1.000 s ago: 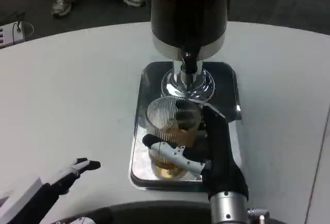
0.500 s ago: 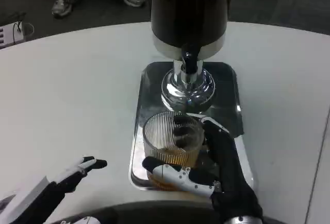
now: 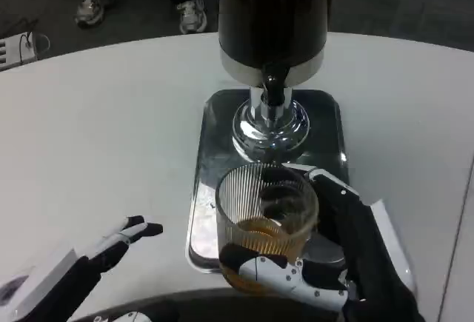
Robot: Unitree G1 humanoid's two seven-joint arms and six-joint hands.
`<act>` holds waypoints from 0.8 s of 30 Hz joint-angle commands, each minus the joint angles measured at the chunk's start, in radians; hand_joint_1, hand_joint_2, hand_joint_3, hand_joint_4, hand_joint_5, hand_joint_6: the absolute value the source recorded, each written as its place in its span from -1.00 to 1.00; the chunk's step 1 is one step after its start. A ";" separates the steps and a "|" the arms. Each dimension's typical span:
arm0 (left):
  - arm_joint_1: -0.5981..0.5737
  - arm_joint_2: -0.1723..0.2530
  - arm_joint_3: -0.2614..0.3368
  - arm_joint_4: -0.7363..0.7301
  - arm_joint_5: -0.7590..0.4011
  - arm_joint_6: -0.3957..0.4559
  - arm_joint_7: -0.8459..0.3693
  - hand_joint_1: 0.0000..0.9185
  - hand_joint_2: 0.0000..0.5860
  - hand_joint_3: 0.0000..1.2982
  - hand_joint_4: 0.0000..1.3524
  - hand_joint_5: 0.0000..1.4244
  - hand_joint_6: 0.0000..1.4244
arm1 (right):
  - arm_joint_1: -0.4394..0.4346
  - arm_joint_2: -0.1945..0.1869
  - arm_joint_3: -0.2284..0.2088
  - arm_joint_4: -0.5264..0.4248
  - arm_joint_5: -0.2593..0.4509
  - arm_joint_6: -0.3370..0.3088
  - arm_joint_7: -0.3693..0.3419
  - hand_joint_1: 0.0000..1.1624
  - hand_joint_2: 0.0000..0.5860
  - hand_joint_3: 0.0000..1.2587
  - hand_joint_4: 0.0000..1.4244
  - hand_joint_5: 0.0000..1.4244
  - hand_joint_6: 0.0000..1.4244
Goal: Grasp the cup under the faucet to collect the drink, then remove the cup.
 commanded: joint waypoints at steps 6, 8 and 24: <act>0.064 0.001 0.009 -0.096 0.015 -0.052 0.005 -1.00 -0.75 -0.77 -1.00 -0.91 -0.72 | 0.078 -0.080 -0.103 -0.174 0.061 0.001 0.135 0.72 -0.23 0.86 0.94 1.00 1.00; 0.072 0.003 0.011 -0.110 0.020 -0.059 0.003 -1.00 -0.74 -0.79 -1.00 -0.93 -0.72 | 0.089 -0.091 -0.121 -0.192 0.072 0.002 0.154 0.72 -0.22 0.86 0.94 1.00 1.00; 0.151 -0.069 -0.001 -0.255 0.168 -0.080 0.032 -1.00 -0.72 -0.92 -1.00 -1.00 -0.84 | 0.168 -0.164 -0.245 -0.322 0.168 0.000 0.276 0.71 -0.24 0.86 0.94 1.00 1.00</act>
